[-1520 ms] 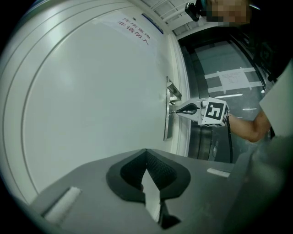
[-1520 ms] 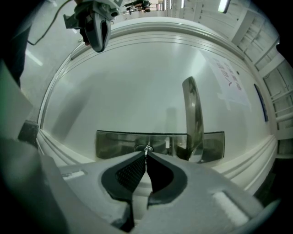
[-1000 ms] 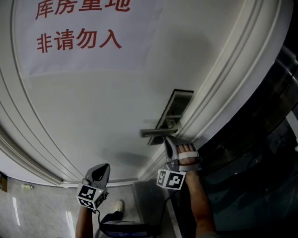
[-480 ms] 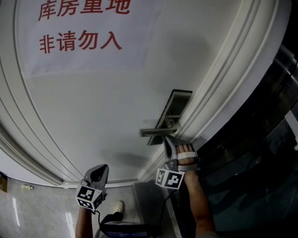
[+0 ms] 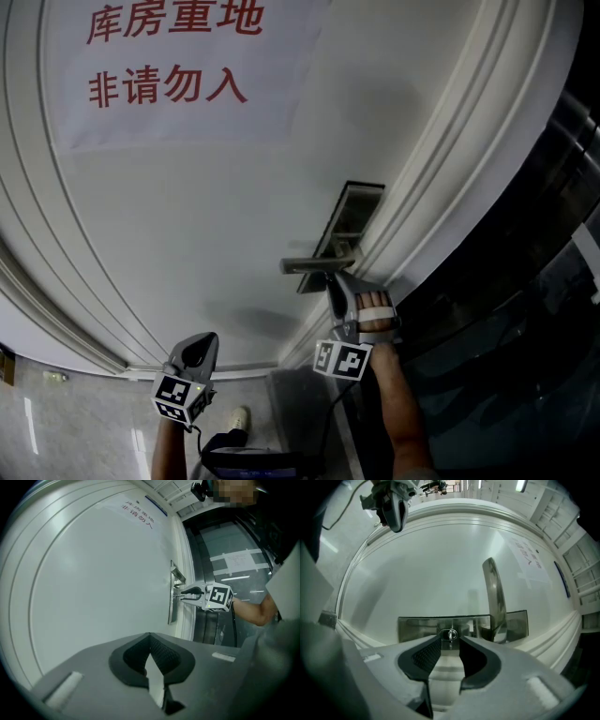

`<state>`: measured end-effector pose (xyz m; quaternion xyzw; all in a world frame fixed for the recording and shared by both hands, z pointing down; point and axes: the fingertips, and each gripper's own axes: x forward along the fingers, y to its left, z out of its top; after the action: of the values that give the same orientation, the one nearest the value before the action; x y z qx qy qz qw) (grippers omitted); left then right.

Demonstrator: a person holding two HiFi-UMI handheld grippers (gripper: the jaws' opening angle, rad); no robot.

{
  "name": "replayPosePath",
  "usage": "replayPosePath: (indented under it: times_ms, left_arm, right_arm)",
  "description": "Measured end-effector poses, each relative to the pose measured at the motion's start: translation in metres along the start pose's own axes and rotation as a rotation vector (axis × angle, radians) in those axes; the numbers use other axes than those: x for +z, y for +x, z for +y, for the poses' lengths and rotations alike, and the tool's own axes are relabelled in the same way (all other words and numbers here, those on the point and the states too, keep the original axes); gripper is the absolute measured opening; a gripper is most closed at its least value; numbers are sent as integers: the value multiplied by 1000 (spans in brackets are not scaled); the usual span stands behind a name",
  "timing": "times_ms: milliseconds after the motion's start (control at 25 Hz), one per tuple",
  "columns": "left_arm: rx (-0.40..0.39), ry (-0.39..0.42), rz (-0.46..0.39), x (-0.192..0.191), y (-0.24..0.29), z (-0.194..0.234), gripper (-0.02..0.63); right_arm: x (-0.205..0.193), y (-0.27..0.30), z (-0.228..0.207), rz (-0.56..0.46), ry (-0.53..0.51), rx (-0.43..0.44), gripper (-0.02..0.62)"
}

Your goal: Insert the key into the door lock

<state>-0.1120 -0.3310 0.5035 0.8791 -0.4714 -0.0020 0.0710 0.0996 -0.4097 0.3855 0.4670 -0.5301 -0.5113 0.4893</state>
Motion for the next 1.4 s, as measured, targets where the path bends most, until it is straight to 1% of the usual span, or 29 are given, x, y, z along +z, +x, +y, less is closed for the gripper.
replayPosePath:
  times_ms: [240,480,840,1040,1200,1280,1400]
  left_arm:
    - [7,5,-4,1,-5,-4,2]
    - [15,11,-10,4,-11,-8,2]
    - [20,26,-18,7,-18,-20,2]
    - [20,37,-25,10,-21,-29,2]
    - [19,47,-25,13,-25,-37,2]
    - [18,53,-27,14,-27,-42,2]
    - [18,63,-32,16,-29,-50,2]
  right_arm:
    - [2,-6,-2,-15,14,-5,131]
    - [5,-16,-5,-38,73,0,126]
    - [7,-35,-12,-78,131,-34,39]
    - [4,-47,-15,-100,203,-54,3]
    - [0,-57,-16,-107,272,-56,3]
    - [-2,-63,-16,-113,318,-57,2]
    - [-7,-72,-19,-121,414,-64,2]
